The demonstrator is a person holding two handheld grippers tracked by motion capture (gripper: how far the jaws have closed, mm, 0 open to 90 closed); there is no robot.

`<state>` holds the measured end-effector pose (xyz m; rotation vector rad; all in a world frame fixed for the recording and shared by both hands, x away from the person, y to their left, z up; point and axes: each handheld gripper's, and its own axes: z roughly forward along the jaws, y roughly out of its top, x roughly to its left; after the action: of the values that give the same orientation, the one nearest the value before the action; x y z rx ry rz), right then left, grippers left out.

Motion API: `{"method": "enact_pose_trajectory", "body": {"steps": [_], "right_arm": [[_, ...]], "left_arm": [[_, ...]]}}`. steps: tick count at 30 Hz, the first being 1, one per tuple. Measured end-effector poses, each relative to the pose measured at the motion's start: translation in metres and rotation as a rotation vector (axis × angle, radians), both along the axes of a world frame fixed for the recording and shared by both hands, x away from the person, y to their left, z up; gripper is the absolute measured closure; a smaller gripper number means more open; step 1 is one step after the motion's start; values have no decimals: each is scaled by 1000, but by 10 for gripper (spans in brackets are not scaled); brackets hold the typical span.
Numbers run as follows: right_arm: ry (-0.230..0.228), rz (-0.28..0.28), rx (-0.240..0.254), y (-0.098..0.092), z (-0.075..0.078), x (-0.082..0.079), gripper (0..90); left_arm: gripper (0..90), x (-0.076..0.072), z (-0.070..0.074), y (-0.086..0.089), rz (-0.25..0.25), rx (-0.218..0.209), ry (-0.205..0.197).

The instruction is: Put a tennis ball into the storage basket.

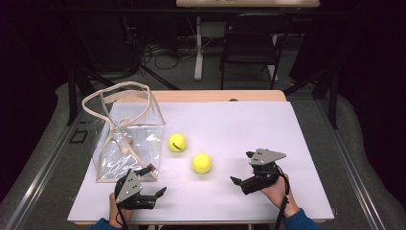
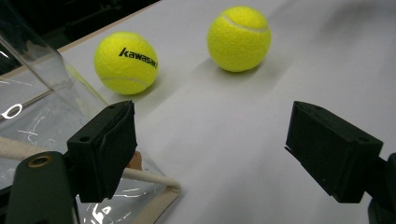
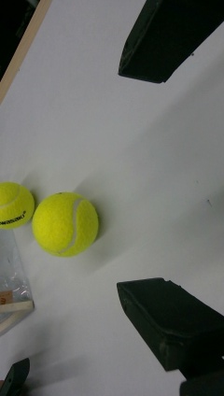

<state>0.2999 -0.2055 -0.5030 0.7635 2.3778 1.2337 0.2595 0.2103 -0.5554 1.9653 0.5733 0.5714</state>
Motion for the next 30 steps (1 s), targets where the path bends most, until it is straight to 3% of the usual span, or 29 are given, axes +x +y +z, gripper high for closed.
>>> {"method": "enact_pose_trajectory", "body": {"steps": [15,30], "right_arm": [[21,51,-55,35,4,16,0],[42,68,-79,49,9,25,0]], "left_arm": [[161,-1,0,1,-2,-20,4],[161,-1,0,1,3,-16,12]]}}
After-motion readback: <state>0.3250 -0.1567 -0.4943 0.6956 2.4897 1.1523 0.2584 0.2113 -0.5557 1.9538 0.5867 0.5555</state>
